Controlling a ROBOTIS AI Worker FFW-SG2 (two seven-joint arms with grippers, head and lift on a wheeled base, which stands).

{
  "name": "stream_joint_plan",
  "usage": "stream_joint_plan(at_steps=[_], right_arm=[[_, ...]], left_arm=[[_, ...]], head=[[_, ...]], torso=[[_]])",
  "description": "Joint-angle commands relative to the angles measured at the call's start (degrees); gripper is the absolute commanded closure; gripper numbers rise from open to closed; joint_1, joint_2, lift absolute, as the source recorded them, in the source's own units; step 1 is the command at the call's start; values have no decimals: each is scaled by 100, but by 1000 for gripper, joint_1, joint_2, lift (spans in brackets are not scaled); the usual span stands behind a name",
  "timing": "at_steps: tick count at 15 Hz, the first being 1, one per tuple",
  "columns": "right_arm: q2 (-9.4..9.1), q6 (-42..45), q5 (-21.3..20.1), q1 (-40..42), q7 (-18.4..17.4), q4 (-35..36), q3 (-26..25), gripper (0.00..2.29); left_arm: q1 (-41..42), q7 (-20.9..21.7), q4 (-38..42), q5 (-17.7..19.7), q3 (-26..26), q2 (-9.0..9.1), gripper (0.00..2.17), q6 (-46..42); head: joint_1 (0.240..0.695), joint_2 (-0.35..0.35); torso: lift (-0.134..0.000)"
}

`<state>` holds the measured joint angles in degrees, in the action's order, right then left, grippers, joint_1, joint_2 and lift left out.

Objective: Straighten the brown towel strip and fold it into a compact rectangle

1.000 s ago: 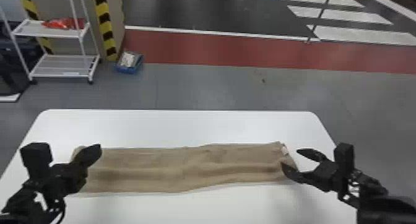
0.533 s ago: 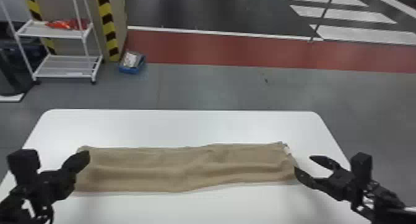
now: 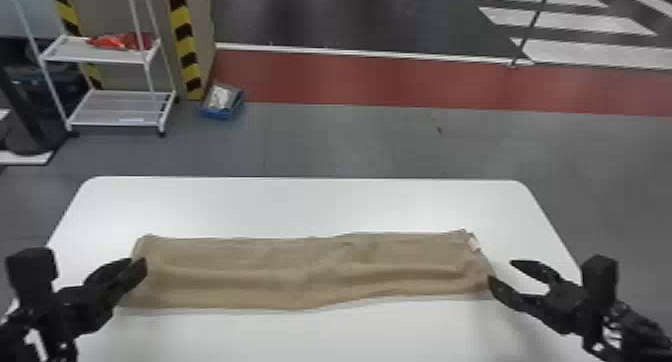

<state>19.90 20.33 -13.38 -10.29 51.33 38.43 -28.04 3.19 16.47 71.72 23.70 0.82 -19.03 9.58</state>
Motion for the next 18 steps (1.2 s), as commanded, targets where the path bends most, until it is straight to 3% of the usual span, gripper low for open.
stream_joint_plan(at_steps=[1,5,18], right_arm=[[22,10,11,27,0,-2,0,380],[31,80,64,53,0,-28,0,383],[66,256,108,62,18,-72,0,383]], left_arm=[[68,75,62,3,112,-22,633,58],[217,242,316,-15,199,-48,633,550],[226,119,202,-445,235,-109,734,427]], head=[[695,-126],[695,-123],[695,-110]], torso=[[0],[0],[0]])
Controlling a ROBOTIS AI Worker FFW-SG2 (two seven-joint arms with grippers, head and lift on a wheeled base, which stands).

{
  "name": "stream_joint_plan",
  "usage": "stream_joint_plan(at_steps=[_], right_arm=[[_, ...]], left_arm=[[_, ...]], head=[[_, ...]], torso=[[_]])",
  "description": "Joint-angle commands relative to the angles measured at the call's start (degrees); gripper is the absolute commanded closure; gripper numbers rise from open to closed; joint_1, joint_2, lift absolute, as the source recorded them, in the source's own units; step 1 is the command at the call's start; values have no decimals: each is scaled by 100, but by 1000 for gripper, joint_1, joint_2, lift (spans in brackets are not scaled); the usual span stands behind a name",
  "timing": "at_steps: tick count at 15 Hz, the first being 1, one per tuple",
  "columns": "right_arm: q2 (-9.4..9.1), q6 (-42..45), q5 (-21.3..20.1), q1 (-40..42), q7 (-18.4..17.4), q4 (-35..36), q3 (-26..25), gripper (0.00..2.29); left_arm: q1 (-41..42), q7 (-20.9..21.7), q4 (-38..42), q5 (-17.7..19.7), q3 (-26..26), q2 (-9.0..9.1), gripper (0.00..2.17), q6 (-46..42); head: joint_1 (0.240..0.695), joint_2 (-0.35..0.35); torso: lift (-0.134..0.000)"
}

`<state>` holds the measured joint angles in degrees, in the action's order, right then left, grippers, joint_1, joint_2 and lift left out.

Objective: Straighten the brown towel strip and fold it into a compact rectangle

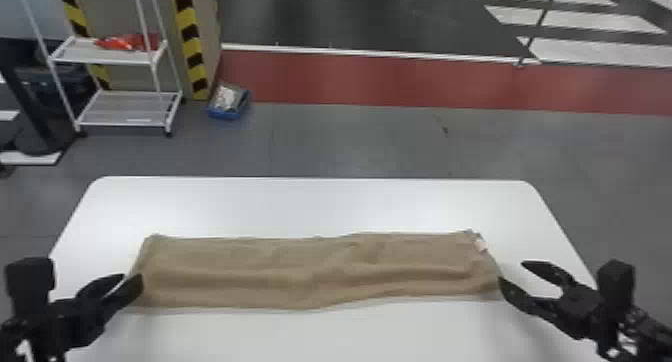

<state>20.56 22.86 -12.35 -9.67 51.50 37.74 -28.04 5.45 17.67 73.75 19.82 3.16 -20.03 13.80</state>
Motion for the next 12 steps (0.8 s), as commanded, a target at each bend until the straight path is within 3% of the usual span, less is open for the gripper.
stream_joint_plan(at_steps=[1,3,6,12], right_arm=[[9,3,4,0,0,5,0,380],[9,3,-5,0,0,-3,9,383],[27,3,13,9,0,-21,0,383],[27,73,39,79,0,-47,9,383]], left_arm=[[0,0,-1,-74,0,-10,927,5],[18,0,17,-48,0,-18,1332,40],[62,8,105,31,18,-18,1558,93],[132,8,263,31,44,8,1558,199]], head=[[695,-109],[695,-108],[695,-108],[695,-116]], torso=[[0],[0],[0],[0]])
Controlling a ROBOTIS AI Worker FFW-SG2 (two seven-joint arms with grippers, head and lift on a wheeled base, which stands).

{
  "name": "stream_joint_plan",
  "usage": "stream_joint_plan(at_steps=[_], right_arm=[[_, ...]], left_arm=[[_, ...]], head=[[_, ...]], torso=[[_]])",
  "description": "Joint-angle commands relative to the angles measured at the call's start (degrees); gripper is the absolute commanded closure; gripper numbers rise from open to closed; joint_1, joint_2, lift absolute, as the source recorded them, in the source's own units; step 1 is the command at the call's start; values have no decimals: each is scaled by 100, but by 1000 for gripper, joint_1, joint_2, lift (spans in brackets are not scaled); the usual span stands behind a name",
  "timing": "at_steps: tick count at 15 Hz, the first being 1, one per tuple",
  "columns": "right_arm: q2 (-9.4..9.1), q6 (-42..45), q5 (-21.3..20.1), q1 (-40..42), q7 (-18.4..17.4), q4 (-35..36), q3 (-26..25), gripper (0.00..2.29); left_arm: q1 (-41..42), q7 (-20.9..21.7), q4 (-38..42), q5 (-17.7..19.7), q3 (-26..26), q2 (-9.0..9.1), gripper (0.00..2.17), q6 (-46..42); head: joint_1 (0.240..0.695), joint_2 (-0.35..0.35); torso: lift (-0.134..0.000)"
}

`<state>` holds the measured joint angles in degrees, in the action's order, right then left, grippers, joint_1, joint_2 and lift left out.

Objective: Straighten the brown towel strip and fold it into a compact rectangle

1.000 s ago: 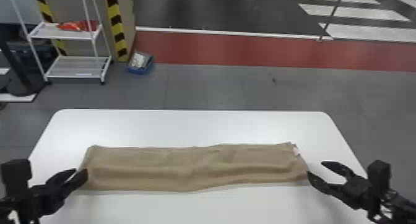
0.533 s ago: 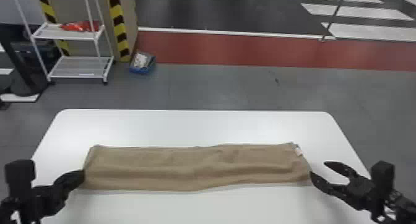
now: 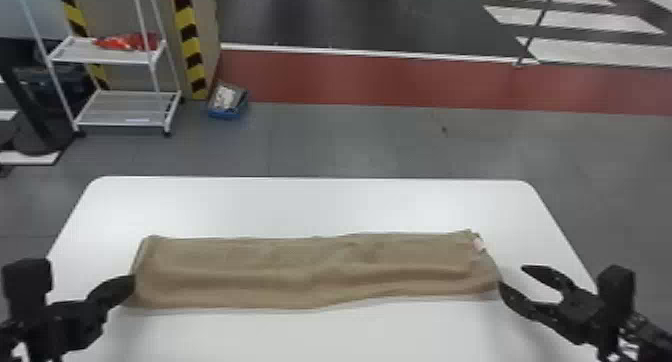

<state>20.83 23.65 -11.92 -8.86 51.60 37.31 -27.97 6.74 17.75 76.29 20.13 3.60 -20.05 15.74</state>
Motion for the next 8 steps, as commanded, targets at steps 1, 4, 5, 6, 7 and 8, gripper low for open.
stream_joint_plan(at_steps=[1,4,5,6,7,8], right_arm=[[0,-5,-12,-20,-36,-22,20,383],[-70,-93,-30,-160,-212,-93,161,383],[-114,-111,-48,-187,-256,-93,169,383],[-123,-181,-65,-213,-362,-110,231,434],[-123,-234,-56,-257,-379,-172,266,471],[-123,-252,-83,-275,-414,-207,275,471]], left_arm=[[12,0,8,0,0,10,1558,4],[29,9,8,0,-17,27,1558,4],[38,18,17,0,-8,27,1558,-13],[47,18,17,0,-17,27,1558,-13],[56,27,26,0,-17,27,1558,-13],[64,27,35,0,-17,18,1558,-13]], head=[[695,-117],[695,-118],[695,-117],[695,-113],[695,-110],[695,-108]], torso=[[0],[0],[0],[0],[0],[0]])
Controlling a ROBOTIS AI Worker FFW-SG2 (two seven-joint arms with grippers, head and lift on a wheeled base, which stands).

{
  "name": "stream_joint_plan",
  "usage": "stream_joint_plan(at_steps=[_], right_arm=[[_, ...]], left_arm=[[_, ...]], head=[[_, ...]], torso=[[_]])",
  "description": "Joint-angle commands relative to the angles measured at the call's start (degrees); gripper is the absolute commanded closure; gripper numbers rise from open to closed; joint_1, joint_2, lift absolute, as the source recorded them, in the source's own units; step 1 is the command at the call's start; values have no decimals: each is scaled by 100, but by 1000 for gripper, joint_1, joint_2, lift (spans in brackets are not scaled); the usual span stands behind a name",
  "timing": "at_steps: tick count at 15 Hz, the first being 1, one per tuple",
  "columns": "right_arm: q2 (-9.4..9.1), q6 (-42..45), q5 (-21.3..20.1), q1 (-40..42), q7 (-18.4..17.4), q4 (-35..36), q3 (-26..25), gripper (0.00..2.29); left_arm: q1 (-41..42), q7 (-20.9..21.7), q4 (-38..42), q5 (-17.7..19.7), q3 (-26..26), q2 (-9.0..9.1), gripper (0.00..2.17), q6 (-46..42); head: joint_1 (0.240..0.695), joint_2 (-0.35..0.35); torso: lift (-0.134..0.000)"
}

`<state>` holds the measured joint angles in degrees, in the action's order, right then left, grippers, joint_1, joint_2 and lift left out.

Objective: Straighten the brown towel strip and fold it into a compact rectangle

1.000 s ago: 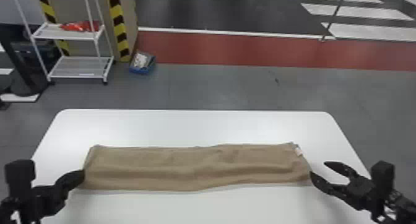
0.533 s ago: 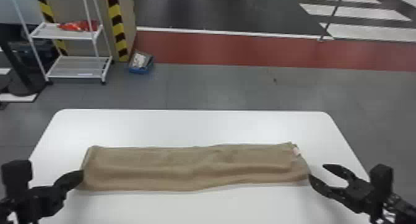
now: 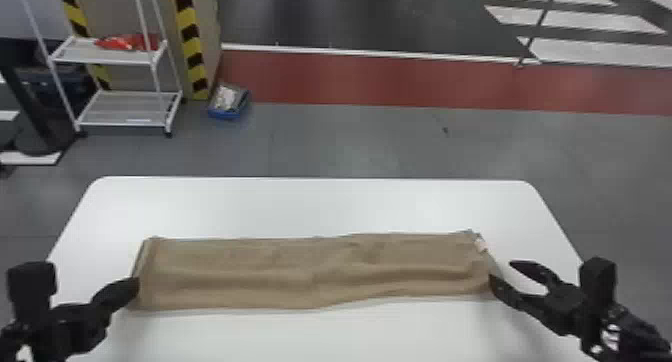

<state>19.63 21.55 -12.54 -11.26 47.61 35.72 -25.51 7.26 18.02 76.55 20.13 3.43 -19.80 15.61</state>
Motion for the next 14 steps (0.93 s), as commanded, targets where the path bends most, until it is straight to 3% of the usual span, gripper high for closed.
stream_joint_plan(at_steps=[1,4,6,14], right_arm=[[-4,-60,-29,-34,-32,-74,63,562],[32,-77,15,-43,3,-136,55,1163],[49,-77,94,-43,161,-118,-7,1359],[67,-517,481,-34,513,409,-200,1362]], left_arm=[[12,0,27,0,-1,-7,1558,-1],[12,0,62,0,-9,-7,1558,17],[39,-17,141,0,17,-7,1558,87],[285,0,739,141,395,28,1561,579]], head=[[695,-106],[695,-102],[695,-104],[695,-107]], torso=[[0],[0],[0],[0]])
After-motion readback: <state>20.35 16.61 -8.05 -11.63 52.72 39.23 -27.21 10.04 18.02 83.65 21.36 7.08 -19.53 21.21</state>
